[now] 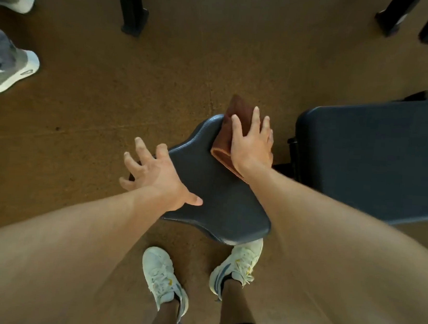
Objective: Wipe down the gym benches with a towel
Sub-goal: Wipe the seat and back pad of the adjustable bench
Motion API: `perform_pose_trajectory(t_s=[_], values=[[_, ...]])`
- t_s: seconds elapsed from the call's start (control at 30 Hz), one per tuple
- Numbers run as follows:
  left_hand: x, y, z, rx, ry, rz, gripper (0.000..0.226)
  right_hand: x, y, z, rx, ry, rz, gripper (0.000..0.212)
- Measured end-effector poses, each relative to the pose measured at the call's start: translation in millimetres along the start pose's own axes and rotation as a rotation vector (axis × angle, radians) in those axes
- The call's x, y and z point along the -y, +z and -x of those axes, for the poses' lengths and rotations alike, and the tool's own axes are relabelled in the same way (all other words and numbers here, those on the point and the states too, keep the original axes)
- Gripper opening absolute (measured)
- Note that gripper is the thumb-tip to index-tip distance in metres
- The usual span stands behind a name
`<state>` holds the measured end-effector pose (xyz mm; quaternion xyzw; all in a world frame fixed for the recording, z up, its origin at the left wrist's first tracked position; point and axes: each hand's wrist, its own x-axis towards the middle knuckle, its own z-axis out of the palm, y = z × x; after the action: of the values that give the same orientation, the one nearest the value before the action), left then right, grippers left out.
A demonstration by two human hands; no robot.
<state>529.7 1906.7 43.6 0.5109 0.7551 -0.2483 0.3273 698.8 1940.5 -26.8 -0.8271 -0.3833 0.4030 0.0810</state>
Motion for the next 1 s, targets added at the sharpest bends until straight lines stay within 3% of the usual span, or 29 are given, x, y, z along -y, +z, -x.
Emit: perform_pose_trajectory(t_s=[0.13,0.27,0.5,0.63,0.87,1.0], values=[[-1.2,-2.1,1.8,-0.003,0.007,-0.024,0.141,-77.1,18.3,90.0,-0.097,0.095,-0.047,0.068],[-2.7,0.6,0.7,-0.019,-0.017,-0.043,0.143,-116.0,39.4,152.6,-0.058,0.17,-0.008,0.067],[-5.1,4.3,-1.6,-0.017,-0.049,-0.038,0.141,-53.3,18.0,42.6,-0.09,-0.121,0.132,0.071],[-5.5,3.0,-1.6,-0.01,-0.055,-0.048,0.141,-8.0,2.3,-16.1,-0.06,-0.097,0.06,0.071],[-6.8,1.5,0.1,-0.007,-0.06,-0.044,0.14,-107.1,23.3,129.2,0.021,-0.096,0.185,0.068],[-5.2,3.9,-2.4,-0.002,-0.054,-0.026,0.138,-80.3,25.7,94.2,-0.011,-0.162,0.18,0.064]])
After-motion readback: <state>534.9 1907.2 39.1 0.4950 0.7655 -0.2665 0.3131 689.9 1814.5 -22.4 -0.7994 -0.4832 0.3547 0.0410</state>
